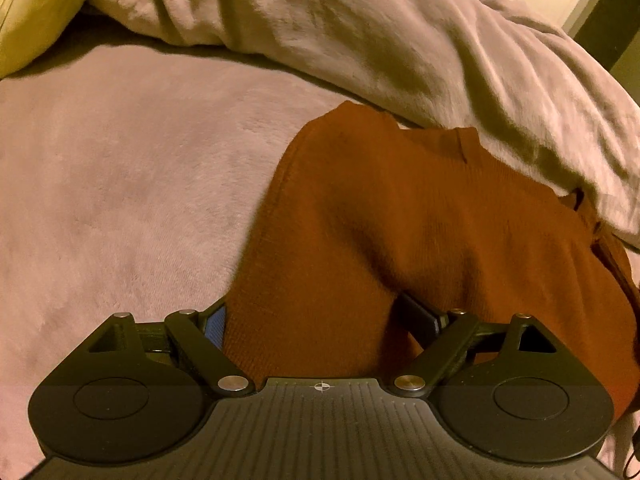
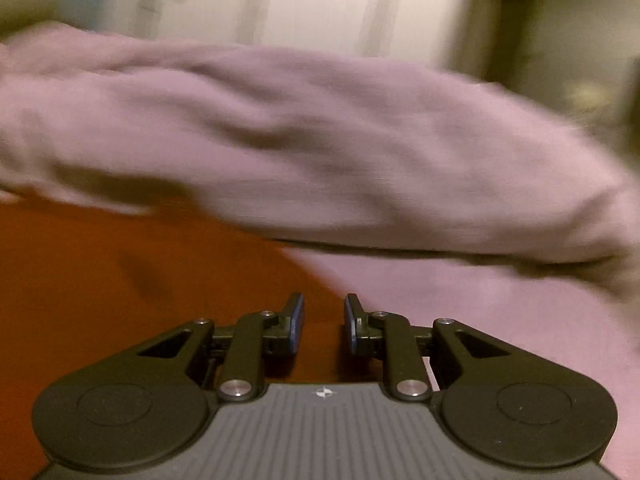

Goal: Fold small clothes

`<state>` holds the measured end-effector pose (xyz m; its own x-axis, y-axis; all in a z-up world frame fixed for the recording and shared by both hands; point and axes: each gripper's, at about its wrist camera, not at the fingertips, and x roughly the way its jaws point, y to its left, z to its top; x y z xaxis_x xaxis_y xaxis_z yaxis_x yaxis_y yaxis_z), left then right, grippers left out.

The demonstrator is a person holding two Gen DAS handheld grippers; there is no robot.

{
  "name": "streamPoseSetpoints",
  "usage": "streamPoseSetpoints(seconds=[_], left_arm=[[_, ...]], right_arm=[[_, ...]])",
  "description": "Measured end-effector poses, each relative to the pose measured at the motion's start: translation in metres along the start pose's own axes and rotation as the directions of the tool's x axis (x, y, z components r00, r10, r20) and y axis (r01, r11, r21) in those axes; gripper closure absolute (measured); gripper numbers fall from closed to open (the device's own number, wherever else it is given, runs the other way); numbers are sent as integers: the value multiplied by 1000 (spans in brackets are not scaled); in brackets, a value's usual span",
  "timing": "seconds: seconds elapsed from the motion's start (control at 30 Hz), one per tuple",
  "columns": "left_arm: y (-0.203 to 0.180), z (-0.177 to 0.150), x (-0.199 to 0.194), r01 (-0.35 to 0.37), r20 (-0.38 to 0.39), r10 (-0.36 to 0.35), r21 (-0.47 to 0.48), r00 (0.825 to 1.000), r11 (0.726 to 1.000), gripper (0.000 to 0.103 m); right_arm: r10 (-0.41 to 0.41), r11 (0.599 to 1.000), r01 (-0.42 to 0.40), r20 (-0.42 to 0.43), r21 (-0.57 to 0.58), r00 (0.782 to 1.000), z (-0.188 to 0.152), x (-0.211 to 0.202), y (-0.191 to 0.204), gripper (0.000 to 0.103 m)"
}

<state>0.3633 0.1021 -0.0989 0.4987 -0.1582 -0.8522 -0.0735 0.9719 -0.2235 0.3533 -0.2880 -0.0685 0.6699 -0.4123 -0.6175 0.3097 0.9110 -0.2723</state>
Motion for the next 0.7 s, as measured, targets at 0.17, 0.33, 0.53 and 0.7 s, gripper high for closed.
streamPoseSetpoints(seconds=[0.17,0.33,0.53,0.7], left_arm=[[-1,2,2,0,-1,0,-2,1000,1000,12],[-2,-1,2,-2,8,2,2,1000,1000,11],[0,2,1,5,-6,-5,0,1000,1000,12],[7,5,-1,26,-9,-26,-32,1000,999,15]], right_arm=[[17,976,-18,5,218,1000,-5,-17,-33,81],[366,904,-383,121,191,923,-8,-45,-18,81],[366,931,-366,3,6,931,-5,-21,12,80],[-172,976,176,-39,132,984,9,3,-36,77]])
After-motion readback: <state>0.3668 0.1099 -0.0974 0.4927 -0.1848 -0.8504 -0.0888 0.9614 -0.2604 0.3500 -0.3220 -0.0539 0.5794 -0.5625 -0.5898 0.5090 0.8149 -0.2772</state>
